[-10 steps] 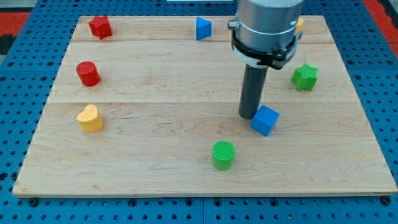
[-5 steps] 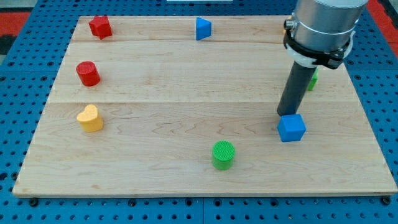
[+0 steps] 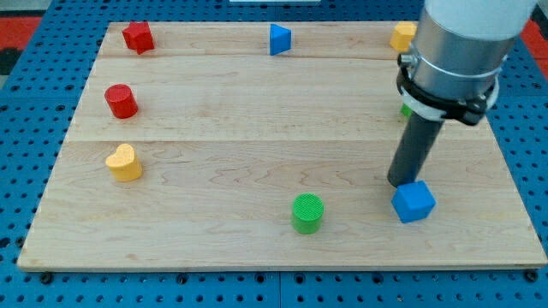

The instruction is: Slide the blue cube to the bottom right corner of the board

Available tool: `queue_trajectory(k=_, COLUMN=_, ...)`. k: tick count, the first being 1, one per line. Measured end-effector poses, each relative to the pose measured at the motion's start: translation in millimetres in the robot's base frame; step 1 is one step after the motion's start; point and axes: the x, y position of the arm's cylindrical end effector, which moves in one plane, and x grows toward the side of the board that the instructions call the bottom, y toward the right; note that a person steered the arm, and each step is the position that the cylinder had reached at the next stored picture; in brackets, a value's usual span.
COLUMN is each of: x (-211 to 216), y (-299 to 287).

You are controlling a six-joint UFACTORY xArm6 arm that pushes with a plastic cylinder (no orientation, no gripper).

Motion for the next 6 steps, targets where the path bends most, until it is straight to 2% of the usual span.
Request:
queue_trajectory(k=1, x=18, y=9)
queue_trajectory(k=3, x=18, y=-32)
queue_trajectory(k=6, x=40, y=-38)
